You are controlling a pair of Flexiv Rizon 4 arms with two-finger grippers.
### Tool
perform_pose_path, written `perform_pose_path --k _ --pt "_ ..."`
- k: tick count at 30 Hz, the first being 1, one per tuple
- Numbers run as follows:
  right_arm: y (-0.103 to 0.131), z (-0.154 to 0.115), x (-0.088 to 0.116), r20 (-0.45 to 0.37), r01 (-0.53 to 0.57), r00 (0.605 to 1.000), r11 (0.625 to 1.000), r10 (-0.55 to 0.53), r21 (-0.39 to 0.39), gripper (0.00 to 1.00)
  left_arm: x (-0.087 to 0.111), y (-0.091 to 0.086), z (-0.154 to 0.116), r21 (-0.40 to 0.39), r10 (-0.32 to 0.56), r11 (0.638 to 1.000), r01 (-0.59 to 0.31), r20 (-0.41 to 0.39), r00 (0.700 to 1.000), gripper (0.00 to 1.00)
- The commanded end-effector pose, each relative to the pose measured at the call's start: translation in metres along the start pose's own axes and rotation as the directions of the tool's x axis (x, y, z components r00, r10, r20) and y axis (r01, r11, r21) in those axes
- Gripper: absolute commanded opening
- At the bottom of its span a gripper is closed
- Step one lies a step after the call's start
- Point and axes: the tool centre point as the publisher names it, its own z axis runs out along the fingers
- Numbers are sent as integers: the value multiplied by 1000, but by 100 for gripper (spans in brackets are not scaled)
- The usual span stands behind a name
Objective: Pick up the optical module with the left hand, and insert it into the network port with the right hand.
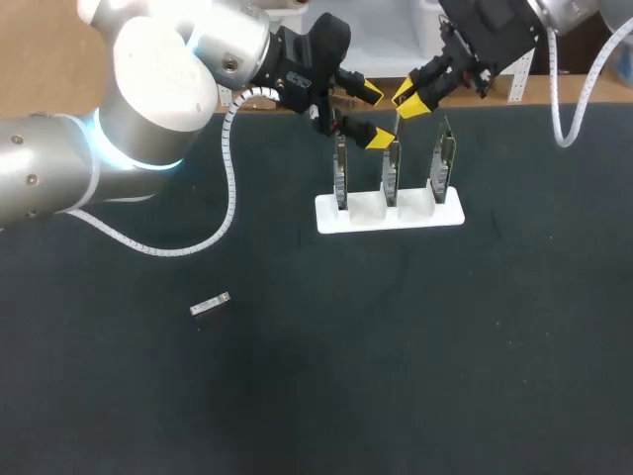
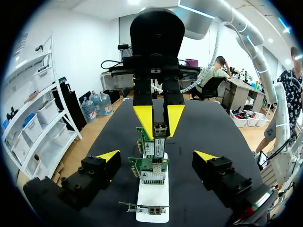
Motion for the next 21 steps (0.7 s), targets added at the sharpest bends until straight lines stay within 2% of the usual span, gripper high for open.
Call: perform_pose_path --k 1,21 --pt "-2 2 0 10 -21 1000 1000 21 -6 0 -1 2 0 3 -1 1000 1 -6 1000 100" --pt "-6 8 3 1 -38 999 999 38 -12 0 -1 2 0 3 -1 1000 1 -6 1000 100"
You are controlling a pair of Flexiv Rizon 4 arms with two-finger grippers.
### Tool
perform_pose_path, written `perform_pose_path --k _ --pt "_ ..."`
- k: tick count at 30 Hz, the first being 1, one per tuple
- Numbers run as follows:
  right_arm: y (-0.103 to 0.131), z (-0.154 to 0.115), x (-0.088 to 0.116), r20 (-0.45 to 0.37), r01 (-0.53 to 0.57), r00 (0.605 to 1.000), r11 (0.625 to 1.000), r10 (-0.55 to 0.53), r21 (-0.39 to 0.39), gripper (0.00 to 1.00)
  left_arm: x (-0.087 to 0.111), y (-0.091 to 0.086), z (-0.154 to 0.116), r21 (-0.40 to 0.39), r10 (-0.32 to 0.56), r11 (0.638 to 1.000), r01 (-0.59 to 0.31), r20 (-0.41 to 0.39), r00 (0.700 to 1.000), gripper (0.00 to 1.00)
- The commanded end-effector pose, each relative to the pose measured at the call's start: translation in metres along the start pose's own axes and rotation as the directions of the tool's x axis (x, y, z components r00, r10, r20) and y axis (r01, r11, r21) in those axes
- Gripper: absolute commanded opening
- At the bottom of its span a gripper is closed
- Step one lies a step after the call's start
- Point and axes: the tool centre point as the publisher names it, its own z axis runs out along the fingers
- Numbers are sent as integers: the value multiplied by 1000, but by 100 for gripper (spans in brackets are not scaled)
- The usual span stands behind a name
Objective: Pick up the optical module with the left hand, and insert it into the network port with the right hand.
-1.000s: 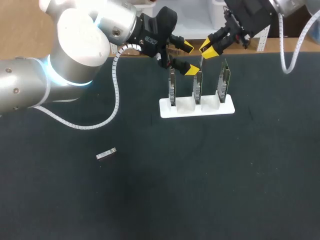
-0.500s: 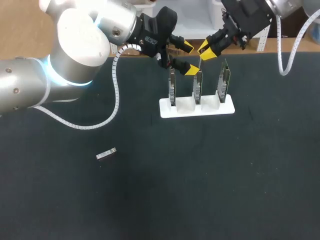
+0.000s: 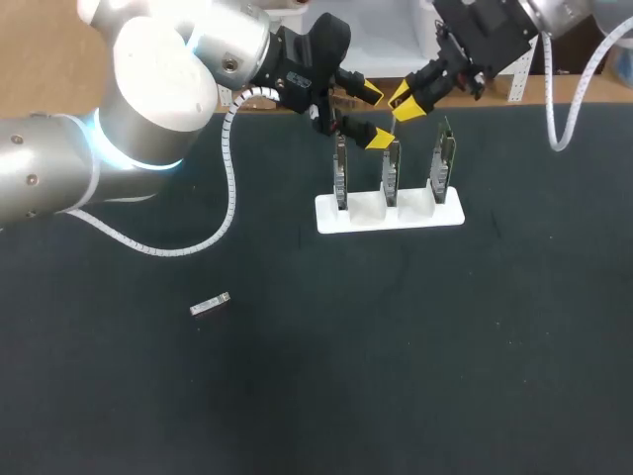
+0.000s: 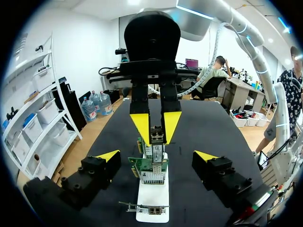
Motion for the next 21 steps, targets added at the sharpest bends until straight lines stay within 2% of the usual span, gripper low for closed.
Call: perform_pose_path --k 1,21 --pt "-3 1 0 -3 -1 1000 1000 1 -3 0 -1 2 0 3 -1 1000 1 -6 1000 100" --pt "-1 1 1 -8 -15 1000 1000 15 -2 0 -1 2 0 3 -1 1000 1 -6 1000 100"
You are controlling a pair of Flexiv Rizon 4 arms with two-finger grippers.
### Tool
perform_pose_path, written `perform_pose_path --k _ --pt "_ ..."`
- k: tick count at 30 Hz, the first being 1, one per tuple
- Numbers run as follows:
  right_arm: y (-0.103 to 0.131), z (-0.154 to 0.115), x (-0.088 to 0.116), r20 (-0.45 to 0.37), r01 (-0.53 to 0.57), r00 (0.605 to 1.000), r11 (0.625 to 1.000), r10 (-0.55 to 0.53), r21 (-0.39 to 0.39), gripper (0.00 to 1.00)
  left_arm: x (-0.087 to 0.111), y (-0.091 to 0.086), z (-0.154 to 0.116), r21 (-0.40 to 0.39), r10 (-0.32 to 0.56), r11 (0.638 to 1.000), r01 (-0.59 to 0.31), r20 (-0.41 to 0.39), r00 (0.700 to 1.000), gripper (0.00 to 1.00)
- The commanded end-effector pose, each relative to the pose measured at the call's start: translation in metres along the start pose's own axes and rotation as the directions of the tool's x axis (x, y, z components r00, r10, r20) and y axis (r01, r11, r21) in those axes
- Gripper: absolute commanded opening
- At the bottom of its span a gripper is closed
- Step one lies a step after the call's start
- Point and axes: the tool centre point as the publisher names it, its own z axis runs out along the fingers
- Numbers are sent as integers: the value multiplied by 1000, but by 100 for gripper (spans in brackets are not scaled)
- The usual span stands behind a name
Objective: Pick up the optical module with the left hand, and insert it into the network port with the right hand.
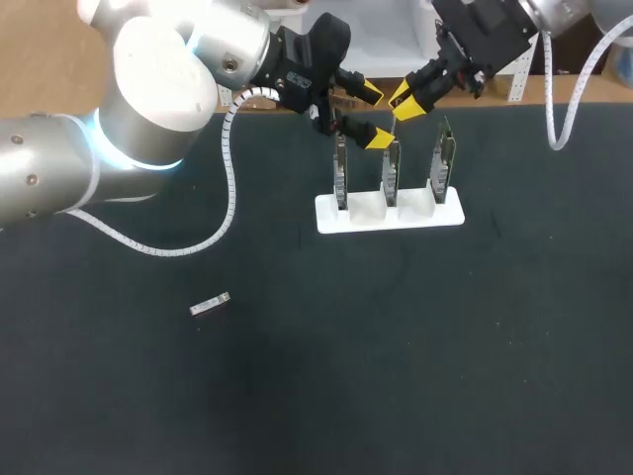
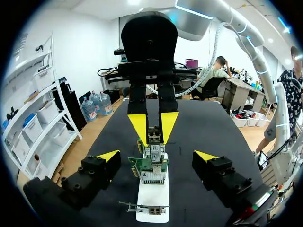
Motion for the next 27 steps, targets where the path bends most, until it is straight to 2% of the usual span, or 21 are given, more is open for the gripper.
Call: perform_pose_path --k 1,27 --pt "1 2 0 0 0 1000 1000 0 -1 0 -1 2 0 2 -1 1000 1 -6 1000 100" --pt "4 -5 0 1 1 1000 1000 -1 11 0 -1 2 0 2 -1 1000 1 -6 1000 100"
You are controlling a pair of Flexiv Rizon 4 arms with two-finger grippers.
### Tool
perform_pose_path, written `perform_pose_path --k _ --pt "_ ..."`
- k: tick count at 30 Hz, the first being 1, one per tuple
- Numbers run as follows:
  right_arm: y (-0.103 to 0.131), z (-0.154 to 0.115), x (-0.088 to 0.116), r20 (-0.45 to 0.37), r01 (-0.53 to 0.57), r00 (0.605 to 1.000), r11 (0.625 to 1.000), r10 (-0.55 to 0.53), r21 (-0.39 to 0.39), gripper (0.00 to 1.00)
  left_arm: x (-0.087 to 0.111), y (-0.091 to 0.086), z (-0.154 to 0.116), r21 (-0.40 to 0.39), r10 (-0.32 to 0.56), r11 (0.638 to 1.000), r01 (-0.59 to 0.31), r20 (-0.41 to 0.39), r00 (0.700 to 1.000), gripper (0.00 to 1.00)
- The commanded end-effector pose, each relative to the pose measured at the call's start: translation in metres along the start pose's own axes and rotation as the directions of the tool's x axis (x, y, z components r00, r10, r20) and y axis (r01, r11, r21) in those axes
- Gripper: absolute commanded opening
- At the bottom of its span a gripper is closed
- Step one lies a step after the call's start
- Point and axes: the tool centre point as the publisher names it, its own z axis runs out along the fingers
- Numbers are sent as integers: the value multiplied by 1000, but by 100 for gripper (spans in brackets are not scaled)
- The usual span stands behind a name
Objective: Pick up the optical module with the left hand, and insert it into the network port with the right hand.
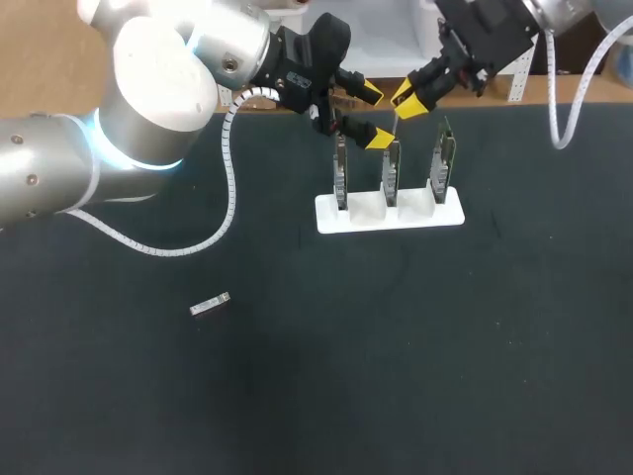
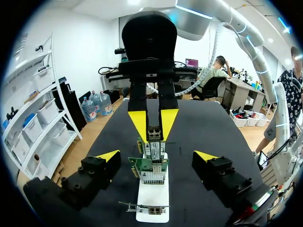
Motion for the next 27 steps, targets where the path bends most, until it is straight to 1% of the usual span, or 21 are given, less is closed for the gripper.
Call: perform_pose_path --k 1,27 --pt "4 0 0 -1 0 1000 1000 0 6 0 -1 2 0 2 -1 1000 1 -6 1000 100" --pt "5 5 0 -9 -4 1000 1000 4 6 0 -1 2 0 2 -1 1000 1 -6 1000 100"
